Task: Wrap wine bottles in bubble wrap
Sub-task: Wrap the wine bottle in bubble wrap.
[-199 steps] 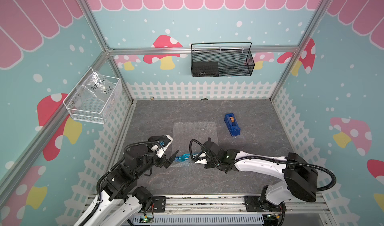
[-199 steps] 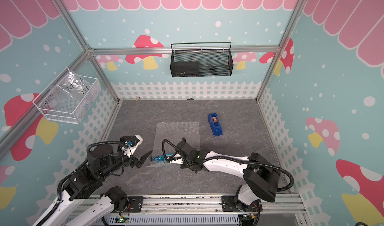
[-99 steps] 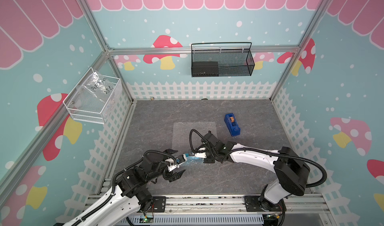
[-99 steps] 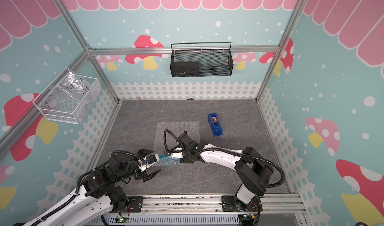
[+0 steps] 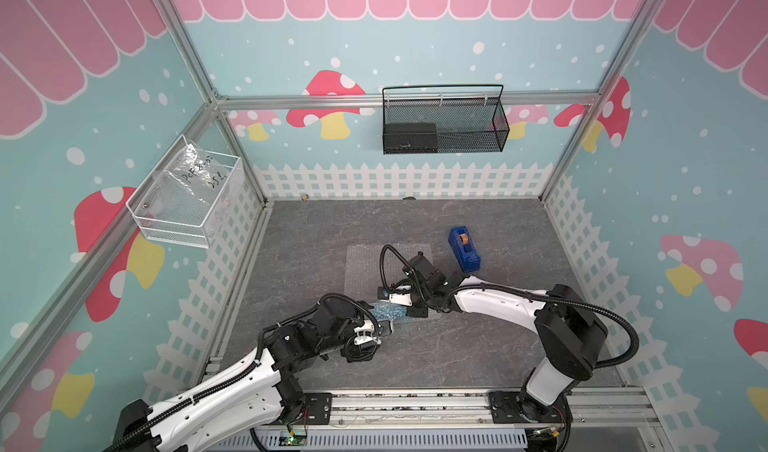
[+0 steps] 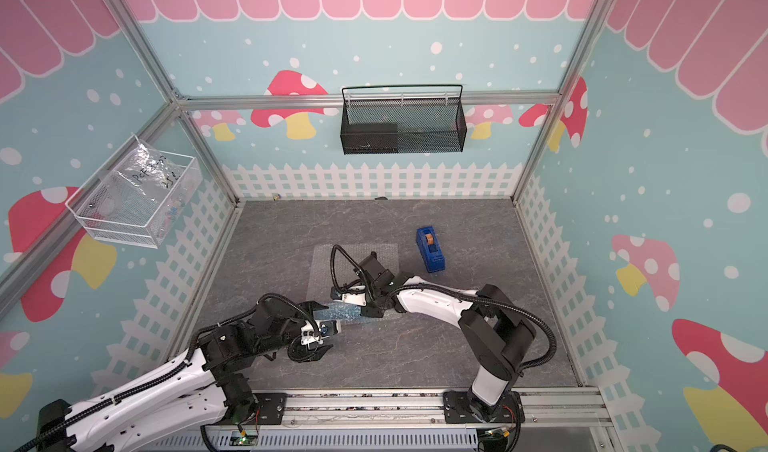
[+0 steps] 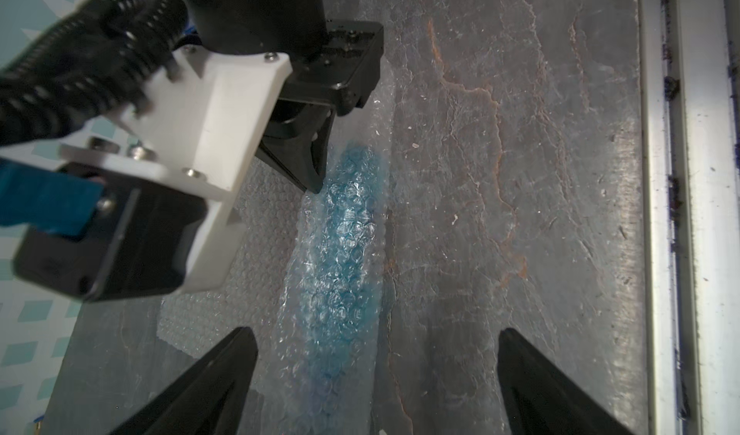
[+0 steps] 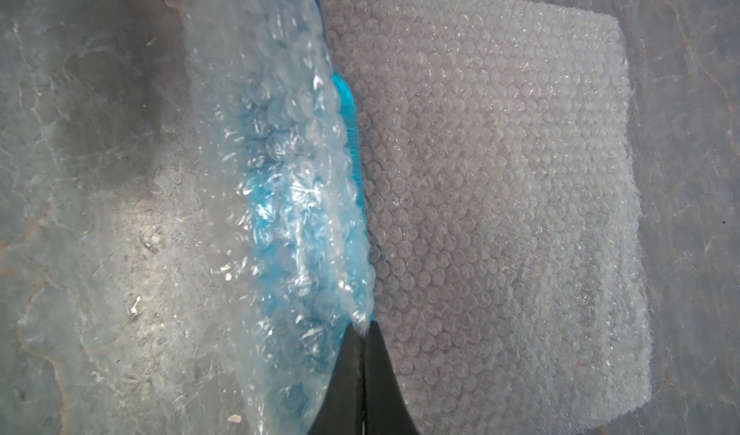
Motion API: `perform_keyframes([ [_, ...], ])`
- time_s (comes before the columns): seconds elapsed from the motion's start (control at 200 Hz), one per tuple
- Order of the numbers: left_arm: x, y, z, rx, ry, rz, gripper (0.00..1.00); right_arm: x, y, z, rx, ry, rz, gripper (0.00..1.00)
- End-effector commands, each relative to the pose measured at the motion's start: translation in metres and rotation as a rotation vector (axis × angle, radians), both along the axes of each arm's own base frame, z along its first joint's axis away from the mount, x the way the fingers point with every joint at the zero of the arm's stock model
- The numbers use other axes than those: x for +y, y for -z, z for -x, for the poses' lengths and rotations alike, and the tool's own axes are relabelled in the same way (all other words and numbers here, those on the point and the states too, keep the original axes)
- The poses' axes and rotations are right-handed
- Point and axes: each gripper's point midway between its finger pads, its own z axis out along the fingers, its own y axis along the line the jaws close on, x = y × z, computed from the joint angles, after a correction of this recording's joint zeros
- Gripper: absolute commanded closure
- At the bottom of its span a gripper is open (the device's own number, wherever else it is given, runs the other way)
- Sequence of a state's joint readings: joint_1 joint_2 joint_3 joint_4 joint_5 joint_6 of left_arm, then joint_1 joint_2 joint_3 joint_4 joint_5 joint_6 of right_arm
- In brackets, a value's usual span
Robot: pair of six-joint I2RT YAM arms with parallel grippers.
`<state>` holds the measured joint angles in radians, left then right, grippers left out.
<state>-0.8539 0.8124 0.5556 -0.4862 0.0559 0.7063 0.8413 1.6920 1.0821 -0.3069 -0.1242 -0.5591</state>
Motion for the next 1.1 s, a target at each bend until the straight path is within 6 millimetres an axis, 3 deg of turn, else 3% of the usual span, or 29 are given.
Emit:
perform_keyframes([
  [0.0,-0.007,0.005,-0.007,-0.054,0.048,-0.036,0.04,-0.002,0.008,0.003,0.055,-0.006,0.015,1.00],
  [0.445,-0.012,0.042,-0.031,-0.047,0.013,-0.159,0.04,-0.003,0.016,-0.001,0.104,-0.008,0.033,0.97],
  [0.751,-0.003,0.051,-0.049,-0.027,-0.052,-0.173,0.04,-0.003,0.023,-0.001,0.126,-0.011,0.036,0.96],
  [1.096,-0.009,0.062,-0.061,0.019,-0.072,-0.192,0.04,-0.004,0.020,-0.005,0.123,-0.007,0.033,0.95],
])
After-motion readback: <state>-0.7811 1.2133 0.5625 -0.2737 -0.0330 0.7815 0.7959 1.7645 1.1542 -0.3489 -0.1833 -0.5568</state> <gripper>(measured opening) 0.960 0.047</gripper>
